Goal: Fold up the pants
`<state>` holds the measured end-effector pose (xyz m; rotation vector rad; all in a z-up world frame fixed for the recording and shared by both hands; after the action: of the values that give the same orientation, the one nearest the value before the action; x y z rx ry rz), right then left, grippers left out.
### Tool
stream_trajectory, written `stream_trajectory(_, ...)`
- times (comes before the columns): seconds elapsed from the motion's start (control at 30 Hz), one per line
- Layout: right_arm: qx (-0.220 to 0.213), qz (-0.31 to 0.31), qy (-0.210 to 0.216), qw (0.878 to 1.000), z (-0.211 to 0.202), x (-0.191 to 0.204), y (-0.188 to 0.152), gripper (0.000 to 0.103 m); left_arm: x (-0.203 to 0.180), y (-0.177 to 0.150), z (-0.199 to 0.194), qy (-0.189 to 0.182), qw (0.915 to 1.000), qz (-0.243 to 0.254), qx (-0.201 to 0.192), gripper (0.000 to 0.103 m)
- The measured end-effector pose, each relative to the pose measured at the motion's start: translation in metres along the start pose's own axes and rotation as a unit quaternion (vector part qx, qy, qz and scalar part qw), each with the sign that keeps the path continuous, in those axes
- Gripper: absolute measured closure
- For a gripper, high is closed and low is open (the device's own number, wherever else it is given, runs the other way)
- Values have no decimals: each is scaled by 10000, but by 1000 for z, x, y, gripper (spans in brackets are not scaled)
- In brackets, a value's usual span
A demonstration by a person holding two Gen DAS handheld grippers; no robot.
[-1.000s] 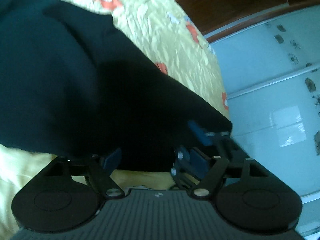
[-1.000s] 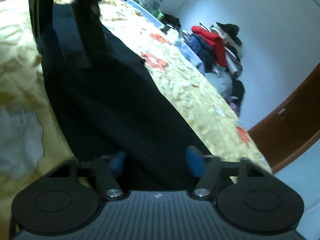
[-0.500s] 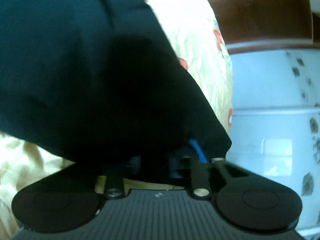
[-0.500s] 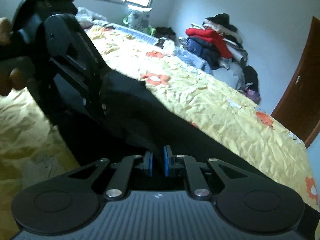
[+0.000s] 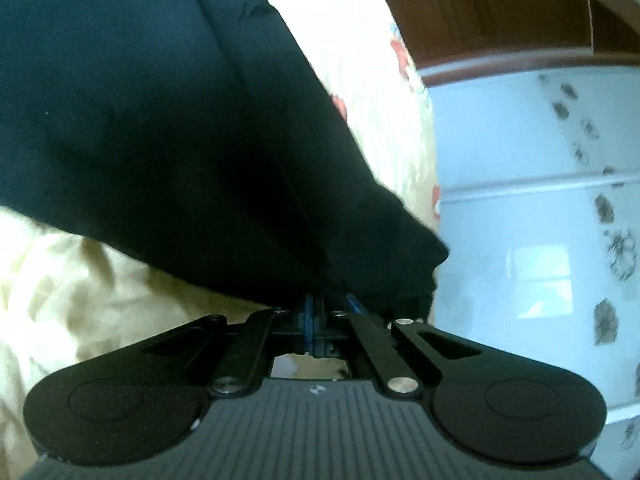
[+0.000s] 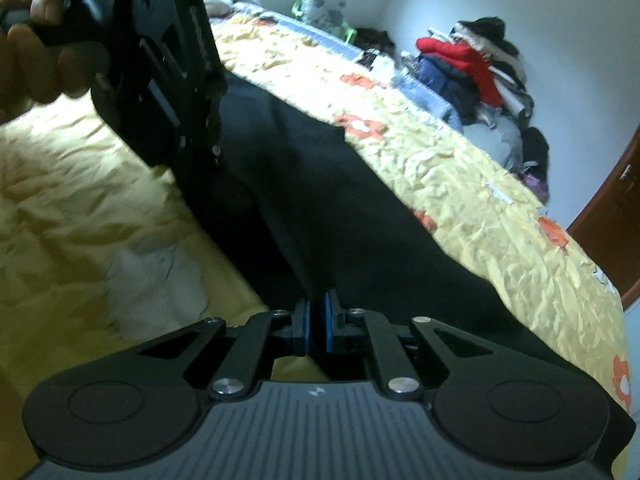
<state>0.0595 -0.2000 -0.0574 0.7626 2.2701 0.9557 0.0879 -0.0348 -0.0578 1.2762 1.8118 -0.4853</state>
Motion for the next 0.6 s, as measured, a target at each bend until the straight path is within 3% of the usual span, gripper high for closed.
stream_trajectory(0.17,72,65,-10,10000,9,-2,-5,96,-16,-6,5,70,9972,687,287,97)
stream_trajectory(0.3,8,223,7,9998,8,-5,-6,96,-43,4,-2,166,9906,1336,-238,91)
stream_trajectory(0.33,-7,297,19,9996,7,-5,-6,96,-46,8,-5,231,9882,1449,-445,84)
stream_trajectory(0.37,-24,348,27,9994,6,-6,-7,96,-48,15,-2,324,9842,1591,-700,71)
stream_trajectory(0.43,-87,445,51,9990,1,-8,-7,96,-50,26,9,716,9712,1978,-1115,58)
stream_trajectory(0.5,-293,783,82,9965,-13,-16,-9,95,-42,32,21,1385,9531,2344,-1322,57)
stream_trajectory(0.53,-405,1022,30,9939,-21,-24,-12,95,-38,32,28,1567,9484,2446,-1275,57)
stream_trajectory(0.6,-581,1634,-302,9844,-40,-48,-26,95,-36,26,32,1563,9406,2678,-1380,56)
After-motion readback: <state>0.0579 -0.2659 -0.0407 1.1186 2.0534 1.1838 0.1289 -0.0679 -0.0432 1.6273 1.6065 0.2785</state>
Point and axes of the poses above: each gripper's, at about its wrist camera, not at the fingertips, and z roughly the way its jaws point, x to its left, y to its top, the point moved 4 cm from there along z, roughly the way its jaws point, and after that the axes turned 5 degrees about -x, right-handed, at the moved point
